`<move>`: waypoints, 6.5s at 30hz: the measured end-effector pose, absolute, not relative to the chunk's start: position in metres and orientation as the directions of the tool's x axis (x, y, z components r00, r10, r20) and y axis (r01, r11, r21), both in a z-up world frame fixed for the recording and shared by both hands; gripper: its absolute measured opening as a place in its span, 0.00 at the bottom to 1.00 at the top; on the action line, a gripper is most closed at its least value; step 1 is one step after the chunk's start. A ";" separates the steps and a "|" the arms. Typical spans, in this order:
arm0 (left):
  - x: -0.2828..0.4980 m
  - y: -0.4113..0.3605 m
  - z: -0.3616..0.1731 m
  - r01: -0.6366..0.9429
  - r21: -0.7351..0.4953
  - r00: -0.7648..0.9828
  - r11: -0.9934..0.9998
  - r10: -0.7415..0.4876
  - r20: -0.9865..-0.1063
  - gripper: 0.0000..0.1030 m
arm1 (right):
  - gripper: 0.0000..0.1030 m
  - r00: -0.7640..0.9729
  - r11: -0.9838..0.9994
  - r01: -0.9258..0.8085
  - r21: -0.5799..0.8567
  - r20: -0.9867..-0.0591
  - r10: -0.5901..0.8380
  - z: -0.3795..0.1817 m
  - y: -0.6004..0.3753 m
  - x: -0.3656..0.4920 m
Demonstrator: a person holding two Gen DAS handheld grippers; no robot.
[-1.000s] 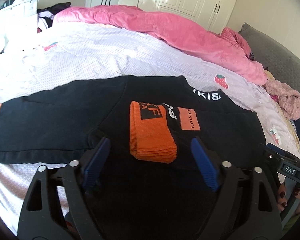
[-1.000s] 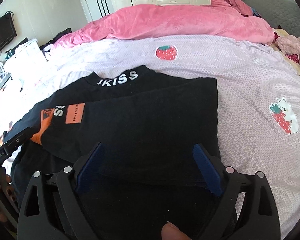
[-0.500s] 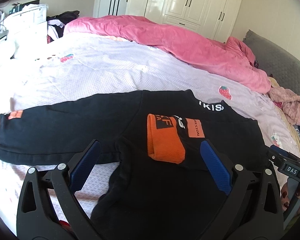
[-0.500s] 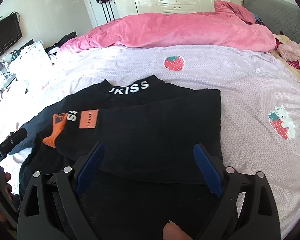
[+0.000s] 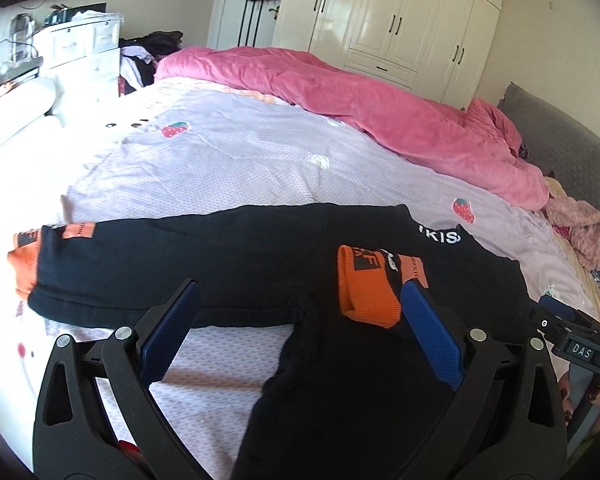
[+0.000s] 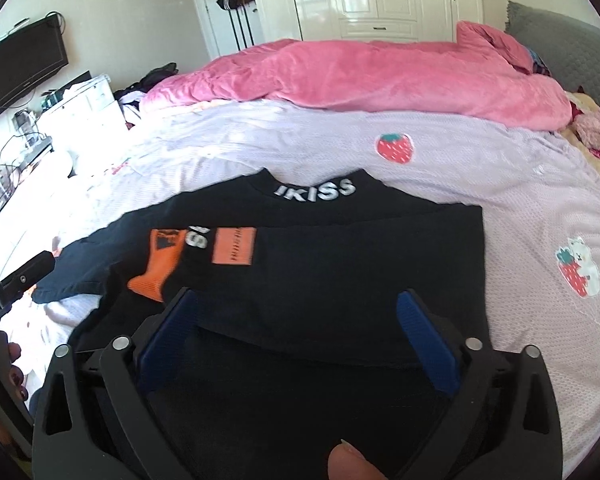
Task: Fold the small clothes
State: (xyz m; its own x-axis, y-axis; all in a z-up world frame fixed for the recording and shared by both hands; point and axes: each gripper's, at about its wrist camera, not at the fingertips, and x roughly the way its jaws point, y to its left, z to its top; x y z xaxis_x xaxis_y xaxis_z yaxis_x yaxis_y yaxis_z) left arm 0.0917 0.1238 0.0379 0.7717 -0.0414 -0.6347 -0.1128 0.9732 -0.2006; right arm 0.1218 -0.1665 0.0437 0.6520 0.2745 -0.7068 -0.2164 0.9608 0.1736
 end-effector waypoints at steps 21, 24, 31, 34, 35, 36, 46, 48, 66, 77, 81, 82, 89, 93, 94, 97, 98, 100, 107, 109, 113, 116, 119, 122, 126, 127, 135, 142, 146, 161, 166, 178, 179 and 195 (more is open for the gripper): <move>0.060 0.209 0.036 -0.290 -0.233 0.778 0.928 0.087 -0.622 0.91 | 0.96 0.634 0.912 -0.384 0.141 -0.678 0.372 0.070 -0.069 0.112; 0.055 0.229 0.032 -0.358 -0.205 0.762 0.911 0.158 -0.627 0.91 | 0.96 0.626 0.901 -0.410 0.138 -0.677 0.388 0.069 -0.053 0.113; 0.047 0.259 0.026 -0.431 -0.204 0.750 0.879 0.224 -0.622 0.91 | 0.96 0.594 0.873 -0.465 0.144 -0.680 0.429 0.067 -0.013 0.112; 0.046 0.266 0.020 -0.447 -0.204 0.739 0.871 0.230 -0.634 0.91 | 0.96 0.585 0.863 -0.485 0.139 -0.682 0.438 0.067 0.000 0.113; 0.046 0.268 0.018 -0.453 -0.205 0.735 0.868 0.233 -0.637 0.91 | 0.96 0.583 0.861 -0.491 0.135 -0.683 0.440 0.066 0.004 0.113; 0.045 0.272 0.016 -0.459 -0.210 0.732 0.863 0.233 -0.640 0.91 | 0.96 0.580 0.859 -0.495 0.134 -0.685 0.441 0.066 0.008 0.114; 0.034 0.313 -0.004 -0.540 -0.260 0.707 0.800 0.264 -0.656 0.91 | 0.96 0.558 0.836 -0.535 0.120 -0.693 0.456 0.059 0.037 0.117; 0.033 0.320 -0.010 -0.551 -0.278 0.705 0.787 0.260 -0.660 0.91 | 0.96 0.555 0.837 -0.532 0.125 -0.695 0.457 0.056 0.038 0.118; 0.052 0.361 -0.038 -0.614 -0.374 0.719 0.695 0.297 -0.628 0.45 | 0.96 0.538 0.859 -0.495 0.133 -0.729 0.423 0.031 0.031 0.128; 0.038 0.318 0.007 -0.446 -0.444 0.849 0.777 0.210 -0.485 0.06 | 0.96 0.533 0.868 -0.473 0.153 -0.734 0.420 0.025 0.004 0.122; 0.039 0.281 0.030 -0.344 -0.444 0.888 0.827 0.132 -0.441 0.06 | 0.96 0.542 0.879 -0.443 0.177 -0.728 0.420 0.027 -0.020 0.124; 0.039 0.268 0.037 -0.309 -0.442 0.897 0.842 0.103 -0.430 0.06 | 0.96 0.542 0.881 -0.435 0.185 -0.727 0.420 0.027 -0.026 0.125; 0.054 0.197 0.061 -0.146 -0.426 0.917 0.893 -0.039 -0.397 0.06 | 0.96 0.587 0.908 -0.346 0.235 -0.701 0.405 0.035 -0.090 0.128; 0.066 0.154 0.064 -0.069 -0.415 0.906 0.907 -0.117 -0.407 0.06 | 0.96 0.610 0.925 -0.281 0.255 -0.697 0.377 0.036 -0.126 0.130; 0.069 0.146 0.063 -0.054 -0.411 0.902 0.910 -0.132 -0.410 0.06 | 0.96 0.613 0.928 -0.267 0.259 -0.697 0.371 0.036 -0.133 0.130; 0.076 0.126 0.060 -0.015 -0.394 0.889 0.919 -0.168 -0.426 0.06 | 0.96 0.621 0.933 -0.221 0.283 -0.697 0.358 0.034 -0.157 0.133; 0.079 0.122 0.058 -0.003 -0.392 0.883 0.920 -0.181 -0.433 0.06 | 0.96 0.624 0.935 -0.208 0.288 -0.697 0.353 0.034 -0.164 0.133; 0.086 0.108 0.052 0.027 -0.388 0.867 0.921 -0.215 -0.450 0.06 | 0.96 0.632 0.938 -0.185 0.294 -0.695 0.343 0.034 -0.175 0.135; 0.101 0.076 0.030 0.079 -0.373 0.808 0.924 -0.279 -0.519 0.06 | 0.96 0.654 0.939 -0.126 0.319 -0.685 0.321 0.035 -0.210 0.134; 0.104 0.069 0.024 0.088 -0.372 0.791 0.924 -0.291 -0.537 0.07 | 0.96 0.654 0.939 -0.113 0.326 -0.687 0.317 0.033 -0.217 0.135; 0.108 0.061 0.014 0.116 -0.388 0.755 0.914 -0.335 -0.564 0.12 | 0.96 0.653 0.938 -0.097 0.333 -0.690 0.312 0.030 -0.224 0.135; 0.107 0.056 0.010 0.152 -0.411 0.725 0.899 -0.384 -0.571 0.23 | 0.96 0.651 0.936 -0.098 0.338 -0.690 0.317 0.030 -0.224 0.135; 0.102 0.060 0.016 0.165 -0.433 0.729 0.886 -0.405 -0.551 0.27 | 0.96 0.647 0.935 -0.110 0.338 -0.690 0.325 0.030 -0.220 0.133; 0.099 0.067 0.025 0.152 -0.419 0.749 0.895 -0.381 -0.542 0.27 | 0.96 0.634 0.932 -0.127 0.340 -0.694 0.340 0.028 -0.212 0.132; 0.096 0.080 0.028 0.102 -0.400 0.768 0.911 -0.328 -0.550 0.27 | 0.96 0.601 0.925 -0.173 0.339 -0.708 0.371 0.022 -0.193 0.128; 0.095 0.084 0.028 0.086 -0.391 0.771 0.917 -0.309 -0.556 0.27 | 0.96 0.587 0.920 -0.194 0.339 -0.711 0.386 0.020 -0.185 0.125; 0.093 0.103 0.026 0.017 -0.331 0.785 0.944 -0.217 -0.581 0.43 | 0.96 0.529 0.888 -0.321 0.330 -0.715 0.458 0.014 -0.134 0.121; 0.090 0.126 0.023 -0.032 -0.342 0.796 0.939 -0.184 -0.577 0.50 | 0.64 0.472 0.868 -0.403 0.289 -0.748 0.468 -0.002 -0.094 0.127; 0.089 0.135 0.021 -0.043 -0.348 0.797 0.937 -0.178 -0.577 0.52 | 0.49 0.455 0.861 -0.420 0.288 -0.754 0.474 -0.012 -0.084 0.125; 0.088 0.153 0.015 -0.088 -0.368 0.797 0.926 -0.156 -0.583 0.56 | 0.05 0.618 0.798 -0.545 0.255 -0.521 0.589 0.063 -0.094 0.109; 0.088 0.151 0.015 -0.079 -0.366 0.796 0.927 -0.162 -0.584 0.56 | 0.05 0.703 0.828 -0.508 0.238 -0.440 0.558 0.102 -0.128 0.123; 0.094 0.142 0.012 -0.062 -0.353 0.785 0.933 -0.173 -0.595 0.56 | 0.05 0.786 0.929 -0.276 0.248 -0.498 0.367 0.085 -0.217 0.153; 0.094 0.140 0.011 -0.060 -0.348 0.783 0.935 -0.172 -0.598 0.56 | 0.05 0.785 0.931 -0.266 0.251 -0.503 0.360 0.081 -0.220 0.153; 0.099 0.121 0.003 -0.033 -0.296 0.762 0.955 -0.167 -0.626 0.56 | 0.05 0.760 0.961 -0.157 0.227 -0.593 0.264 0.046 -0.238 0.161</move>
